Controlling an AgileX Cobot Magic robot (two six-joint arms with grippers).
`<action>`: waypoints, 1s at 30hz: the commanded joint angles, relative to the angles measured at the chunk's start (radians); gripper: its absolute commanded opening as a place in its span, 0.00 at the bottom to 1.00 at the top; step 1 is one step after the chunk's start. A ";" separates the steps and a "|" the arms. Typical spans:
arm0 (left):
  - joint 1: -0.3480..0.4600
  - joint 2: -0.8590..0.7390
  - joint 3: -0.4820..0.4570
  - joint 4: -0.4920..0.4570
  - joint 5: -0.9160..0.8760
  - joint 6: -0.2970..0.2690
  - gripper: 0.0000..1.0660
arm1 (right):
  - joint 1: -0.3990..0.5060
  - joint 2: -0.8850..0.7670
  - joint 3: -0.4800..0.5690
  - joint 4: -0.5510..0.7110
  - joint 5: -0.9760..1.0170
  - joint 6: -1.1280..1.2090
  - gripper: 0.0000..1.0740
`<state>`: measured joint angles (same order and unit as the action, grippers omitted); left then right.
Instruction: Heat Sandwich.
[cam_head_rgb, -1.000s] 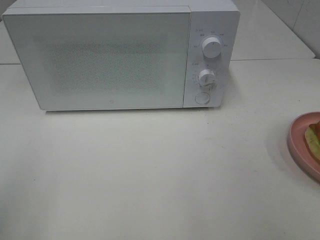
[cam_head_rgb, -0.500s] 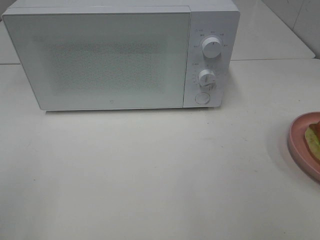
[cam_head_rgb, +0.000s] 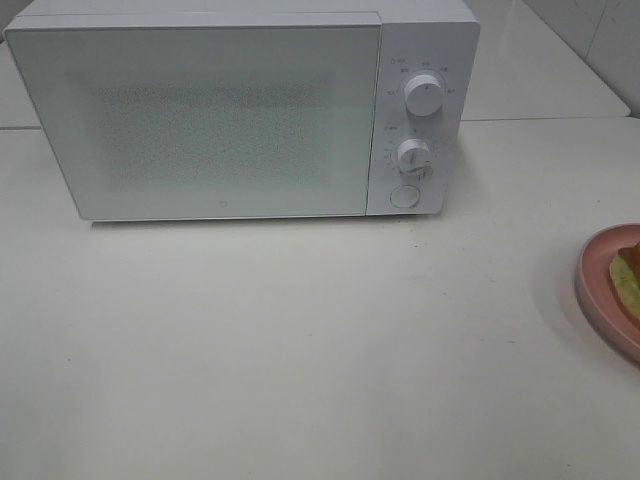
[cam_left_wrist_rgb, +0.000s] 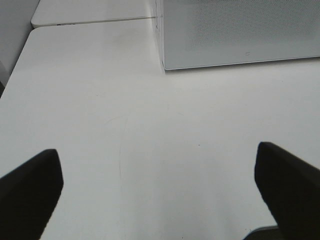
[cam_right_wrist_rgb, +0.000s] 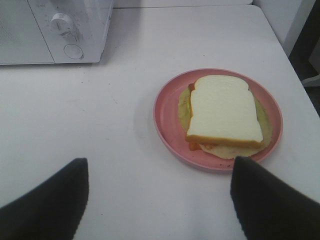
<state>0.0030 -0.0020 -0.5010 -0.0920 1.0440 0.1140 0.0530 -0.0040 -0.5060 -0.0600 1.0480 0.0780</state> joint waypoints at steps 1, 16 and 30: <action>0.004 -0.029 0.005 0.002 -0.007 -0.005 0.94 | -0.007 -0.026 0.001 -0.005 -0.010 -0.018 0.70; 0.004 -0.028 0.005 0.001 -0.007 -0.005 0.94 | -0.007 -0.026 0.001 -0.006 -0.010 -0.018 0.70; 0.004 -0.028 0.005 0.001 -0.007 -0.005 0.94 | -0.007 -0.026 0.001 -0.006 -0.010 -0.018 0.70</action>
<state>0.0030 -0.0030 -0.5010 -0.0920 1.0440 0.1140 0.0530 -0.0040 -0.5060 -0.0610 1.0480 0.0780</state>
